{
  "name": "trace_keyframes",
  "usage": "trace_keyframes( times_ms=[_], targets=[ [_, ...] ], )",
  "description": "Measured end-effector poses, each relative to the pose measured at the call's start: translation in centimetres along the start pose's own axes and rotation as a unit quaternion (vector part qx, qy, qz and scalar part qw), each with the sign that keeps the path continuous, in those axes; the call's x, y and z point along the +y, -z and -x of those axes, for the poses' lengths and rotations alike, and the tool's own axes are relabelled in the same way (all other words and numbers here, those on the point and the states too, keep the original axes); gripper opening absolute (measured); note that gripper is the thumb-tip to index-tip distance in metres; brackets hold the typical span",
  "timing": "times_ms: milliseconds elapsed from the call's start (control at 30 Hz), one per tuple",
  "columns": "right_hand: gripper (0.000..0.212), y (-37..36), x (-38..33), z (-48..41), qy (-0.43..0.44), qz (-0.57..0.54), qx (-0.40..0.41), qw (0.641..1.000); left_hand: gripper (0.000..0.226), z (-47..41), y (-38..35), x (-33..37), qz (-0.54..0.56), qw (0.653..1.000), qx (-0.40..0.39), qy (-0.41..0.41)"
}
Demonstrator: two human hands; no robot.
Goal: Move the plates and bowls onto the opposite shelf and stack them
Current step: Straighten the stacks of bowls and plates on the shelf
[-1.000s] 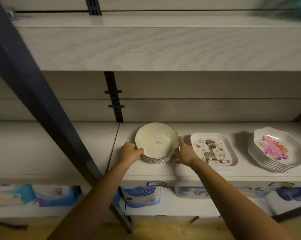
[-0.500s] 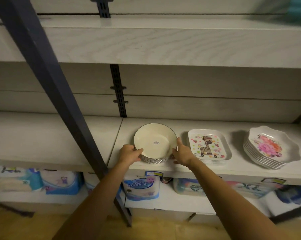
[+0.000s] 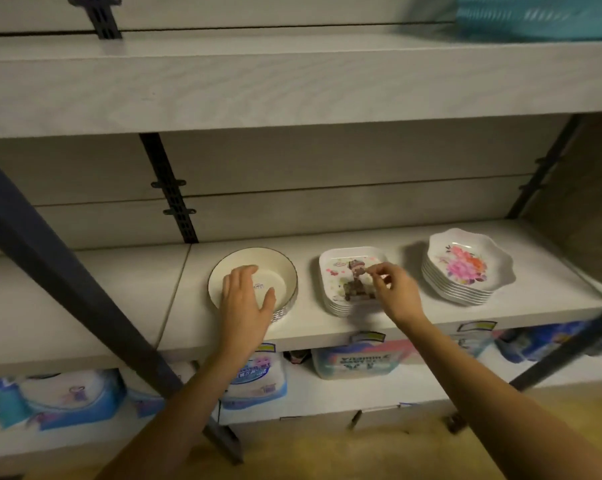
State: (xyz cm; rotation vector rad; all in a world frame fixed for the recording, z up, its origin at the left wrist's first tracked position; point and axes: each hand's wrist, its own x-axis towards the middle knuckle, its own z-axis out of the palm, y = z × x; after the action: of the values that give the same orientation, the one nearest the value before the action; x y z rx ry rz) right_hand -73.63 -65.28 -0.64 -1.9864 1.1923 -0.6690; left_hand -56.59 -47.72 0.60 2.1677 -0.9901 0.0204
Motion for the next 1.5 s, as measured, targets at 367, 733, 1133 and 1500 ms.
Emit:
trace_keyframes(
  times_ms=[367, 733, 1133, 1500],
  targets=[
    [0.048, 2.7, 6.3, -2.5, -0.134, -0.010, -0.164, 0.977, 0.038, 0.8, -10.6, 7.3, 0.118, 0.959, -0.193, 0.171],
    [0.032, 3.1, 6.9, -3.3, -0.108, -0.008, -0.170, 0.979, 0.033, 0.8, -11.3, 8.6, 0.114, 0.956, -0.131, 0.234],
    [0.044, 4.7, 6.7, -3.0, -0.090, 0.016, -0.180, 0.980, 0.033, 0.8, -12.1, 8.0, 0.086, 0.965, -0.129, 0.211],
    [0.035, 17.5, 12.4, -7.7, -0.038, -0.019, 0.073, 0.996, 0.032, 0.4, -16.9, 17.0, 0.183, 0.973, -0.136, 0.017]
  ],
)
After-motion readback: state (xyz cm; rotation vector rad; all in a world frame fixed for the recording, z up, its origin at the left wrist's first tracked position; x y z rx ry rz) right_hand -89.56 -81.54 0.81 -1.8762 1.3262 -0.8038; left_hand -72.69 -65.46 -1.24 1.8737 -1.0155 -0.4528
